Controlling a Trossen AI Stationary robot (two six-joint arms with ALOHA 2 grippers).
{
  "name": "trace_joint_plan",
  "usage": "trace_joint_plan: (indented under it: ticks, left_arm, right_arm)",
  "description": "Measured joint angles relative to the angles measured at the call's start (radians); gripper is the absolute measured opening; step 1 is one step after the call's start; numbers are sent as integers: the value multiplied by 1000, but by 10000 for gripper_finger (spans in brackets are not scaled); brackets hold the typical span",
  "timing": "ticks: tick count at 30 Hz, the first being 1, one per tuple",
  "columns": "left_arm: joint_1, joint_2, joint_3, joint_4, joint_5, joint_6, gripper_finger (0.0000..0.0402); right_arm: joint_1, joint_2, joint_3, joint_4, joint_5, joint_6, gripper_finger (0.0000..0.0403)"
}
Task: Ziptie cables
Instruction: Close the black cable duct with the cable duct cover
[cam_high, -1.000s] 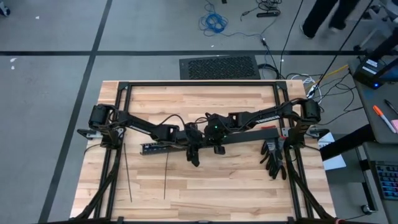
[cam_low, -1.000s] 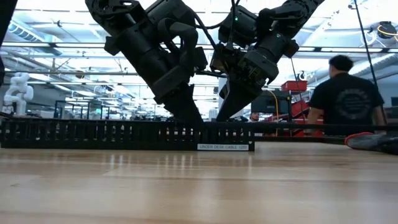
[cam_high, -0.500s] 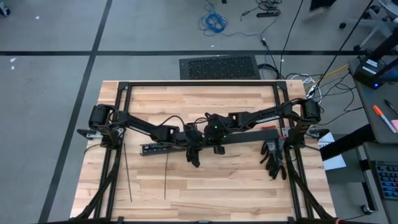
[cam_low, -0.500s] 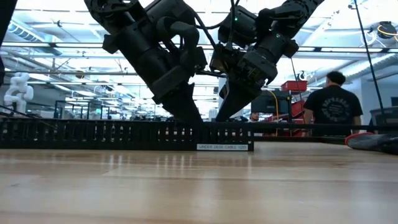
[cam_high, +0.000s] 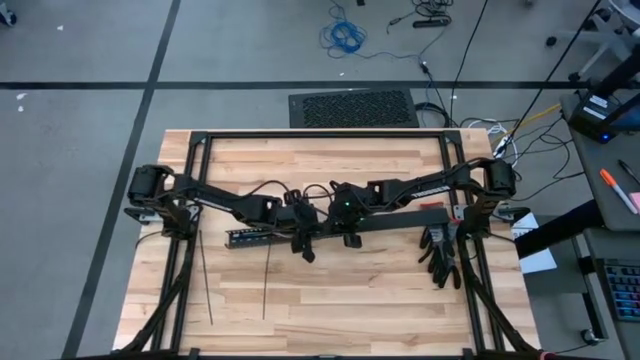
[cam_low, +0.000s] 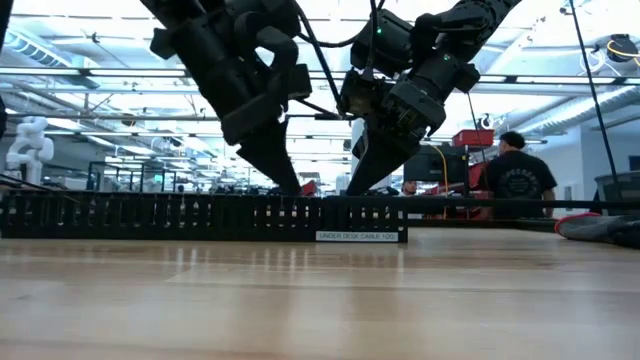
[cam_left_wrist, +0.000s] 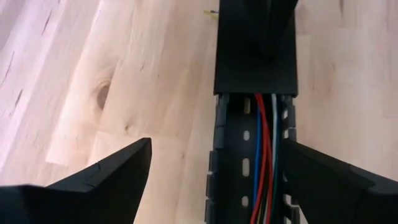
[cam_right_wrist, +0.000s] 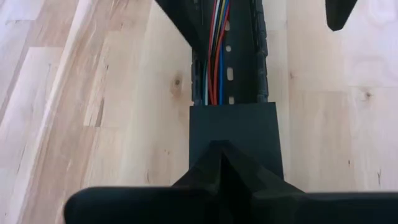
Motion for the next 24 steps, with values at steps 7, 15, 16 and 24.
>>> trace_joint_plan:
  ticks: [7, 15, 16, 24]
  left_arm:
    - [-11, 28, -14, 50, -5, -2, 347]
    - [-16, 35, -29, 101, 33, -3, 347]
    - [-19, 35, -29, 106, 39, -1, 347]
    - [-25, 9, -31, 90, -12, -2, 347]
  right_arm:
    - [0, 0, 0, -1, 0, 0, 0]
    - [0, 0, 0, -4, -5, 0, 0]
    - [1, 0, 0, -4, -6, 0, 0]
    - [0, 0, 0, -4, -6, 0, 0]
